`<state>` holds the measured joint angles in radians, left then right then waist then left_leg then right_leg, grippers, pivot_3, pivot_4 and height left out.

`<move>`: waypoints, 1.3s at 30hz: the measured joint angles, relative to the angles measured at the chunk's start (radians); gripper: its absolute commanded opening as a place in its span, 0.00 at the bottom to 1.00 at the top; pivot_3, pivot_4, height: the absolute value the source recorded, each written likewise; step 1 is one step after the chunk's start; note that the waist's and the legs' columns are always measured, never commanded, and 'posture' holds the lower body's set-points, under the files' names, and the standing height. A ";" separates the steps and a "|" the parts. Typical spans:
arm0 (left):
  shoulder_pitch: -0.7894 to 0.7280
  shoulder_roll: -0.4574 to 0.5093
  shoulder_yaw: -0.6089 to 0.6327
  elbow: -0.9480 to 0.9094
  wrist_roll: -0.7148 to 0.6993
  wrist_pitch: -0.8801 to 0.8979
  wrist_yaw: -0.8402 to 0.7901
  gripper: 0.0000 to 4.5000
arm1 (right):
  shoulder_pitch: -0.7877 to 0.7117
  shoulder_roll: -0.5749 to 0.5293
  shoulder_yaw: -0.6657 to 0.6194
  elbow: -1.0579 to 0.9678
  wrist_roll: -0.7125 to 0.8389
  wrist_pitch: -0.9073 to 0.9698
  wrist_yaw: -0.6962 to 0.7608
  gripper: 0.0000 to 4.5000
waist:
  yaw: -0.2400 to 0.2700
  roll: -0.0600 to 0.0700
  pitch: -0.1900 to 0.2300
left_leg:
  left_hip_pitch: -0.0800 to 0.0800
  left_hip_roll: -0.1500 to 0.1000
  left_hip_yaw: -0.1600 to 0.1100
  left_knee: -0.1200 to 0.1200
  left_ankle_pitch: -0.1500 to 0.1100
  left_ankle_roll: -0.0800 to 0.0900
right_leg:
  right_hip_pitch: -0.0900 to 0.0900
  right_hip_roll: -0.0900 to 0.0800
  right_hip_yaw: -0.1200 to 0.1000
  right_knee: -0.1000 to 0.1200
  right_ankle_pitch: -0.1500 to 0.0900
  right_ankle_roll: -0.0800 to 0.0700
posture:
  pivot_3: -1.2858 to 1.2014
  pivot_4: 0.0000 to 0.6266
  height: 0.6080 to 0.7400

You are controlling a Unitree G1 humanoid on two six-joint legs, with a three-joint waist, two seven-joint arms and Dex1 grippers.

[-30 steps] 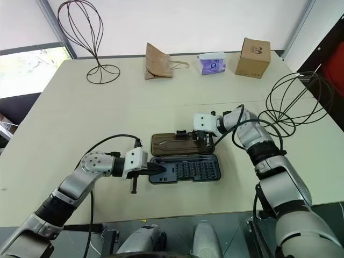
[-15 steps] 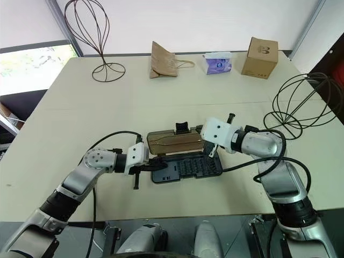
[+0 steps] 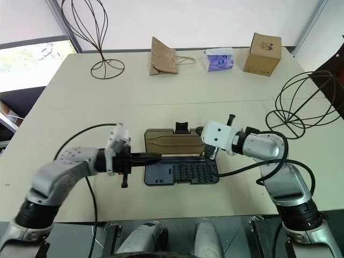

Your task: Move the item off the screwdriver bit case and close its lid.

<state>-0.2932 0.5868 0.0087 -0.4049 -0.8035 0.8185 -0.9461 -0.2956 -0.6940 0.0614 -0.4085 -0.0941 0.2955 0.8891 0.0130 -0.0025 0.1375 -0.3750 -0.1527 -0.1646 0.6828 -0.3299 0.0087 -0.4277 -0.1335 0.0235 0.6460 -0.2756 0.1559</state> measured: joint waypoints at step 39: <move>-0.273 -0.206 -0.068 0.748 0.362 -0.385 -0.084 0.00 | -0.031 -0.033 0.041 0.036 0.005 -0.018 -0.021 0.97 | -0.001 -0.002 0.002 | -0.001 -0.001 0.000 0.000 0.000 0.000 | -0.001 -0.001 -0.001 0.000 0.000 0.000 | 0.52 0.24 1.00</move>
<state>-0.5666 0.3808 -0.0594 0.3430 -0.4417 0.4336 -1.0300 -0.3266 -0.7270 0.1022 -0.3726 -0.0890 0.2778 0.8677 0.0121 -0.0048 0.1392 -0.3757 -0.1540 -0.1644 0.6833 -0.3297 0.0083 -0.4284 -0.1343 0.0224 0.6459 -0.2755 0.1560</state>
